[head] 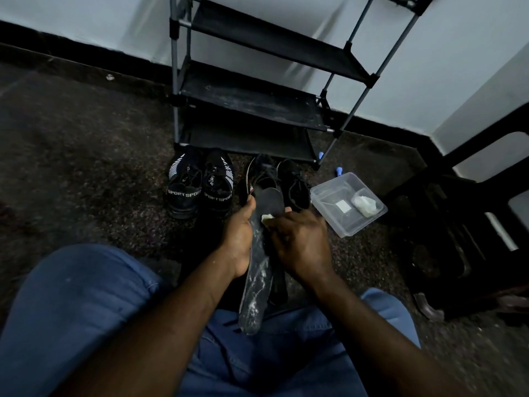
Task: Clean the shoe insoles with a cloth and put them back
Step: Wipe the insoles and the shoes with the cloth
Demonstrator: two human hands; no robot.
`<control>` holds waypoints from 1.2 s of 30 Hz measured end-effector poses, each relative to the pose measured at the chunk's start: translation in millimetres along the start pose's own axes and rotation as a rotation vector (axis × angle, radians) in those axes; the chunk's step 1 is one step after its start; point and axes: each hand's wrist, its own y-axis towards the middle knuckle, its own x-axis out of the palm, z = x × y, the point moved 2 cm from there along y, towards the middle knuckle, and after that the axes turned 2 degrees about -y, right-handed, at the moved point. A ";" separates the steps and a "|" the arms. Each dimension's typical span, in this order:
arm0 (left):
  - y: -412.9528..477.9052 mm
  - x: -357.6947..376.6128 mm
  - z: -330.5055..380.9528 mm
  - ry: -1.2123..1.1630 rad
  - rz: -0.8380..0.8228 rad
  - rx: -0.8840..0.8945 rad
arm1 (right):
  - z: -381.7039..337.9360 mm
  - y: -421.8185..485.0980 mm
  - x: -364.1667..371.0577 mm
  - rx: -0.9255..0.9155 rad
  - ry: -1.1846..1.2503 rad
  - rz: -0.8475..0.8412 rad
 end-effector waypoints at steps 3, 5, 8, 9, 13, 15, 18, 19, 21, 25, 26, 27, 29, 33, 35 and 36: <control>1.4 -0.6 -1.4 0.058 0.018 0.035 | 16.5 9.8 -1.7 0.167 0.021 0.045; -0.2 1.1 -2.3 0.062 0.019 0.042 | 21.3 12.0 -0.9 0.226 0.054 0.061; -3.0 2.2 -0.3 0.037 0.020 0.026 | 2.3 4.1 0.0 0.066 0.023 0.021; -3.3 2.4 0.6 0.029 0.017 0.025 | -2.9 1.4 -0.6 0.009 0.001 0.004; -1.3 2.2 0.0 0.048 0.015 0.056 | 14.1 14.1 -5.6 0.146 -0.006 0.036; -0.8 2.1 -1.9 0.055 0.010 0.062 | 22.6 19.9 -5.9 0.242 0.035 0.067; -0.5 2.2 -1.1 0.046 0.014 0.046 | 6.2 15.7 -1.5 0.089 0.038 0.044; -0.3 1.7 -0.2 0.037 0.023 0.039 | -1.6 12.3 0.4 0.018 0.033 0.022; 3.0 0.1 0.0 0.024 0.024 0.027 | -5.9 10.3 0.2 -0.044 -0.001 0.007; 3.6 1.1 -5.0 0.028 -0.001 0.035 | 18.2 21.8 -3.9 0.156 0.010 0.112; 2.1 1.6 -5.6 0.032 -0.009 0.033 | 18.7 22.1 -2.7 0.165 0.026 0.120; 2.1 1.2 -5.3 0.029 -0.013 0.029 | 14.1 21.1 -0.2 0.134 0.034 0.110; 2.0 0.1 -2.9 0.021 0.011 0.019 | -2.1 14.3 3.3 0.011 0.026 0.065; 5.5 0.9 -2.9 0.014 0.000 0.017 | 4.6 15.4 -2.8 0.019 -0.051 0.044; 5.0 0.7 -5.1 0.032 -0.015 0.017 | 19.2 22.9 -5.5 0.169 -0.016 0.092; 3.4 1.0 -5.8 0.039 -0.020 0.016 | 21.4 24.1 -5.4 0.204 0.014 0.111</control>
